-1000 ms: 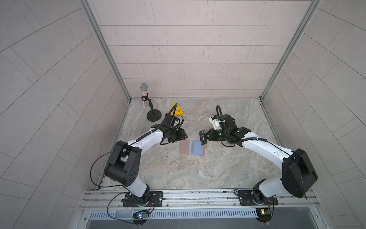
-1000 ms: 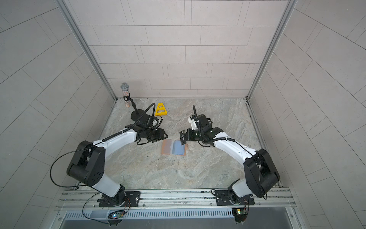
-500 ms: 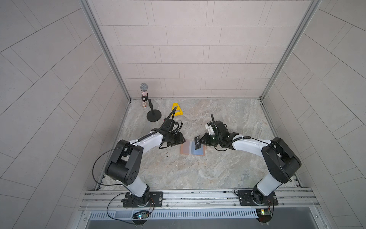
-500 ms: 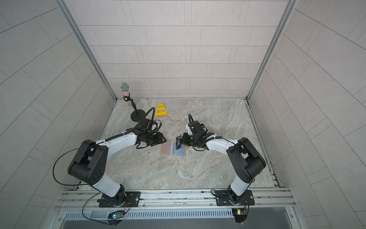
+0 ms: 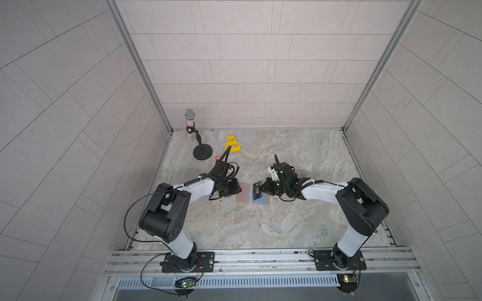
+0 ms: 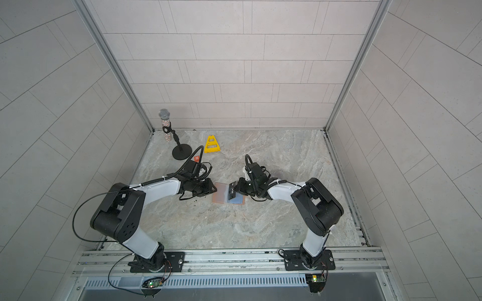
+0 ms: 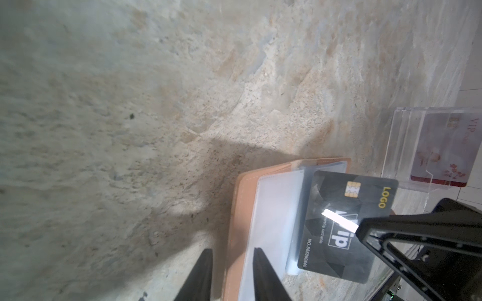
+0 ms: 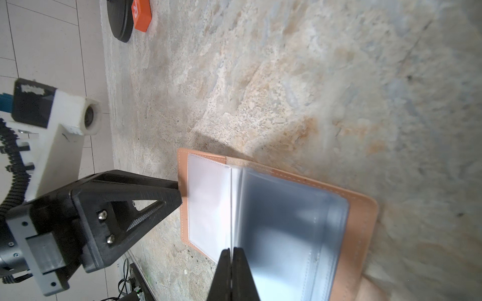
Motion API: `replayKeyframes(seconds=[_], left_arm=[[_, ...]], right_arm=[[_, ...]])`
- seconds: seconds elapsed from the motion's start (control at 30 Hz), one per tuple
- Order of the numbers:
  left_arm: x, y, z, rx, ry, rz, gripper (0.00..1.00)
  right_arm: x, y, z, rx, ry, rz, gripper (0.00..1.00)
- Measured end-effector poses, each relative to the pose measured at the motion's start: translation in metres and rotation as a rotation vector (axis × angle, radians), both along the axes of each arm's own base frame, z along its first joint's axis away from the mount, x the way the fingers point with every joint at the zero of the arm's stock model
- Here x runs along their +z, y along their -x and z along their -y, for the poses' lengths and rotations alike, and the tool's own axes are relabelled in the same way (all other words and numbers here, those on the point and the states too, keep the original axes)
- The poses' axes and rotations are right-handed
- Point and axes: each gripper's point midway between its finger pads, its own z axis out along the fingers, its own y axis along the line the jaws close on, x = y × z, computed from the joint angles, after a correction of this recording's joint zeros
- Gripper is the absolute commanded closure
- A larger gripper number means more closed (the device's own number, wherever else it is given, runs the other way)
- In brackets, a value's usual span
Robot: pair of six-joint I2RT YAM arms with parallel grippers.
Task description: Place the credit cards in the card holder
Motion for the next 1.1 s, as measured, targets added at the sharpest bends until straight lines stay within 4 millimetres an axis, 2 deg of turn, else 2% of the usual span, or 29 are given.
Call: replayKeyframes(seconds=[0.23,1.1], left_arm=[[-0.008,0.006,-0.001,0.016,0.002,-0.019,0.77],[-0.014,0.010,0.001,0.017,0.010,-0.015,0.79]], right_arm=[[-0.013,0.005,-0.004,-0.002,0.003,-0.029,1.00],[-0.022,-0.001,-0.014,-0.018,-0.054,-0.026,1.00]])
